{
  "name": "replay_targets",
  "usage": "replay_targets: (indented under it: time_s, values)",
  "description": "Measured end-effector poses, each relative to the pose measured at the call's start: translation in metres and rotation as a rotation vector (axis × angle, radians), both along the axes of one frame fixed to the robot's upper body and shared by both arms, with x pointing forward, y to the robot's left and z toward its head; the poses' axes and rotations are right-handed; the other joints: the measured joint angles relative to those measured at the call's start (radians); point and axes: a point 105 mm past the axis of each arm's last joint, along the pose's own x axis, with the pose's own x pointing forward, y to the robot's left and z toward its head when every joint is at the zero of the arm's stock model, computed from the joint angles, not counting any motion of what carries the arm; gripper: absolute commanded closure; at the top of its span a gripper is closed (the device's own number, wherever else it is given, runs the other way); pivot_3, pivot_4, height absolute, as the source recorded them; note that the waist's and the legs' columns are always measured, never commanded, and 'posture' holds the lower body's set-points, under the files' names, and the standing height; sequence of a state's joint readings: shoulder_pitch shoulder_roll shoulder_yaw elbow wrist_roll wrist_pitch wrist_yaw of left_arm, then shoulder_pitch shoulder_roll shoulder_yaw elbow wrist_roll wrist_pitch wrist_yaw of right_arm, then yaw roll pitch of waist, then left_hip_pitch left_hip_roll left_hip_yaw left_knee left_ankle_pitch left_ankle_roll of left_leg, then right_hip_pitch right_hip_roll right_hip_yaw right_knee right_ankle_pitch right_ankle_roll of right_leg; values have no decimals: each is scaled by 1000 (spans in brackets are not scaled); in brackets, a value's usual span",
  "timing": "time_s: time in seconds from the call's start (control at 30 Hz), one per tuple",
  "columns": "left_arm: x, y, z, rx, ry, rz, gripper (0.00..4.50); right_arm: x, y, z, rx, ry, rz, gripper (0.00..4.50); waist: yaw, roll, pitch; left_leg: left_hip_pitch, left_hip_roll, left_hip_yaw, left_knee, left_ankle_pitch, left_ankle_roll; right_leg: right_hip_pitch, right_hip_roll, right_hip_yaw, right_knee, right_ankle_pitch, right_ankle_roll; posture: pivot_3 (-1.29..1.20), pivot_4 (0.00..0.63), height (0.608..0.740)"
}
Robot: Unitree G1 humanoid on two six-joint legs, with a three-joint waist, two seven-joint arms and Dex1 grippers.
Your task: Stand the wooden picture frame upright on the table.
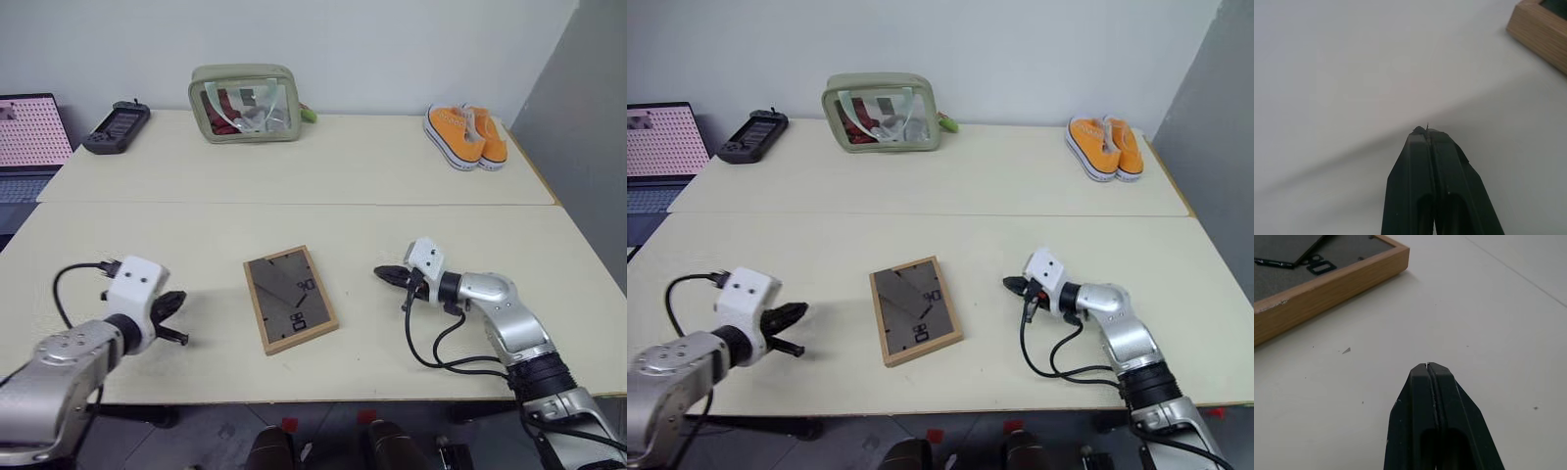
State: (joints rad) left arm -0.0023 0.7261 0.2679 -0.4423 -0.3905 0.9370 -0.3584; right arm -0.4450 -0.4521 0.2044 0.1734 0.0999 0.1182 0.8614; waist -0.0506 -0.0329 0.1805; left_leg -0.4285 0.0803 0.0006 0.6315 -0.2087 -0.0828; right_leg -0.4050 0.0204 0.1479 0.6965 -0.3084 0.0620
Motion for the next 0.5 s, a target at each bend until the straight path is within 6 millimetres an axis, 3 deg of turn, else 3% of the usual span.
replay_targets:
  time_s: [0.13, 0.5]
  values:
    - [13, -27, -9, -26, 12, -63, 4481, -3, 8, -3, 13, 2, 11, 4500, -1, 0, 0, 0, 0, 0, 0, 0, 0, 0, 0, 0, 1, 0, 0, 0, 150, 740]
    - [57, -99, -9, -57, -34, -259, 4481, -3, 13, -1, 46, -7, -24, 4500, 22, 0, -1, -1, -1, -2, 3, 0, 0, 1, 0, -2, 1, 0, 0, 0, 150, 740]
